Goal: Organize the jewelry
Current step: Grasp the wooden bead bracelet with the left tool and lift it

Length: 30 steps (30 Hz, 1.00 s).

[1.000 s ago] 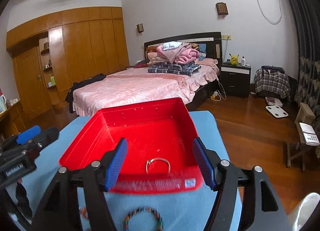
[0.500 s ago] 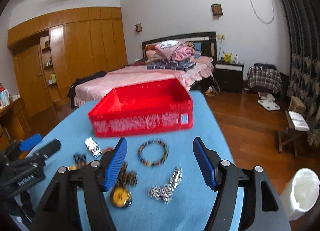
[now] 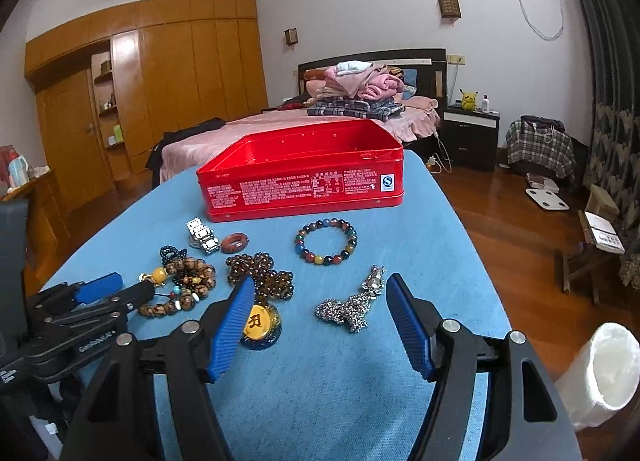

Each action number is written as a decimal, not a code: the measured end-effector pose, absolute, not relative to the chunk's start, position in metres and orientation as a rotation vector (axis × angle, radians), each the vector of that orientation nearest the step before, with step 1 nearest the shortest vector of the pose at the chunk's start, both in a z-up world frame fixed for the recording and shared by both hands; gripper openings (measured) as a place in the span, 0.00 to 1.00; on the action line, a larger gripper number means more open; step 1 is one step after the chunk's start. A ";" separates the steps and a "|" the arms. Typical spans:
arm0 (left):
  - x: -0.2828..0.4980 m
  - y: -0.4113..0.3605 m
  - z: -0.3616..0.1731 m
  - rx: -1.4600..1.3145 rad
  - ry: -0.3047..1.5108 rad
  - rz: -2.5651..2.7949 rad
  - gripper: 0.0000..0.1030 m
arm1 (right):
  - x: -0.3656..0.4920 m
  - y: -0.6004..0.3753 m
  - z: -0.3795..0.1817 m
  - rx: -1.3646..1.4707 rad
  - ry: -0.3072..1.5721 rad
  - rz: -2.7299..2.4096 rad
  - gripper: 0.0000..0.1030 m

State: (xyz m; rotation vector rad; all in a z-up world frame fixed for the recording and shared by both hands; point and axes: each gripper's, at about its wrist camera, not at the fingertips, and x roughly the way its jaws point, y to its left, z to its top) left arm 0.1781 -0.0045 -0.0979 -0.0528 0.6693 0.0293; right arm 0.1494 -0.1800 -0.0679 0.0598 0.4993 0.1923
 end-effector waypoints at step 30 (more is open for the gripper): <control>0.168 -0.021 -0.053 -0.157 0.507 -0.148 0.09 | 0.148 -0.179 -0.069 0.059 0.490 0.201 0.65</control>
